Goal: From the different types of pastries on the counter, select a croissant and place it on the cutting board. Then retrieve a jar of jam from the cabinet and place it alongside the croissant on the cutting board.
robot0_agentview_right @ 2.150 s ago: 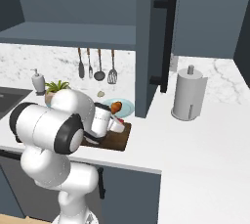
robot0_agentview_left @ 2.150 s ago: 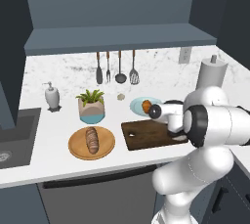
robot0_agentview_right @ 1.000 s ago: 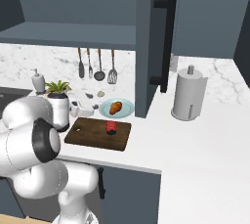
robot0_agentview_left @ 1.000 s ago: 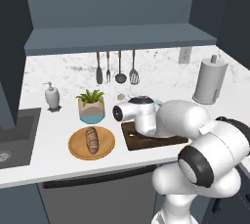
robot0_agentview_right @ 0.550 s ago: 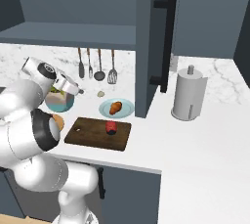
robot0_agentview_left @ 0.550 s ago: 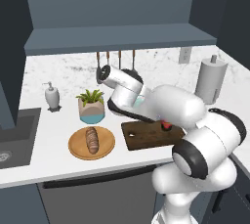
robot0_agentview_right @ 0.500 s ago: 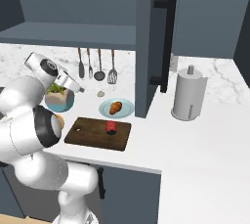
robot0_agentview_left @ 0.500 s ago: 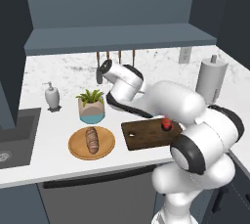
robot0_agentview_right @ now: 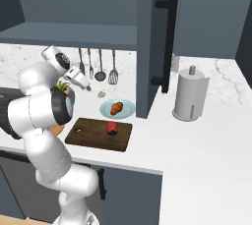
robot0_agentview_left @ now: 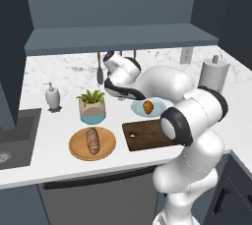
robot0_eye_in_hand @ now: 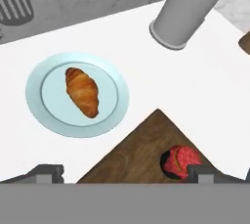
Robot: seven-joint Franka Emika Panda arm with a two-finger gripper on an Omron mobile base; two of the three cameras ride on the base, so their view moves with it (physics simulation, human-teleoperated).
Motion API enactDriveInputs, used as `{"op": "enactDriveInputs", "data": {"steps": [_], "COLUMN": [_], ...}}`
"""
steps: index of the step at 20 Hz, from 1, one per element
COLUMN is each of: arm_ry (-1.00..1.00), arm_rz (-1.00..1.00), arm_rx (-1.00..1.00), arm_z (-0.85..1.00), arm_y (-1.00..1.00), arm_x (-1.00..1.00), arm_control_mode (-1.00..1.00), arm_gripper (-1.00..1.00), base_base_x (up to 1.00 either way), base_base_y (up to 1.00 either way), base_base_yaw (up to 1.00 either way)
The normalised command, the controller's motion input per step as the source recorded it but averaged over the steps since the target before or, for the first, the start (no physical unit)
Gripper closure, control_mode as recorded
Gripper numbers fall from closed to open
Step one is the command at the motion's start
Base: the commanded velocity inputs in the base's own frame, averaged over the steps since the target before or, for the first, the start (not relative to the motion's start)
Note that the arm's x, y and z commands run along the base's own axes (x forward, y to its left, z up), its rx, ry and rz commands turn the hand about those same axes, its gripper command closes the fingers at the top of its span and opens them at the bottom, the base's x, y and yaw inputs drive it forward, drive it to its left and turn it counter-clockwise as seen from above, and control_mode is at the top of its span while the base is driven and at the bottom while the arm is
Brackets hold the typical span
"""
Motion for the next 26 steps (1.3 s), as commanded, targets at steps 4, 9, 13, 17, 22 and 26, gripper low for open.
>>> {"op": "enactDriveInputs", "data": {"steps": [4,9,13,17,22,26], "arm_ry": [0.05,0.19,0.07,0.02,0.00,0.10], "arm_rz": [0.15,0.11,0.06,0.00,0.00,0.00], "arm_rx": [0.05,0.45,0.15,0.00,0.02,0.39], "arm_z": [-0.51,-0.01,0.00,-0.30,-0.16,0.12], "arm_y": [0.00,-0.21,-0.13,0.00,-0.02,-0.34], "arm_x": [0.01,0.05,0.01,0.00,0.00,0.09], "arm_control_mode": [-1.00,-1.00,-1.00,-1.00,-1.00,-1.00], "arm_gripper": [-1.00,-1.00,-1.00,-1.00,-1.00,-1.00], "base_base_x": [0.00,0.00,0.00,0.00,0.00,0.00], "base_base_y": [0.00,0.00,0.00,0.00,0.00,0.00], "base_base_yaw": [0.00,0.00,0.00,0.00,0.00,0.00]}}
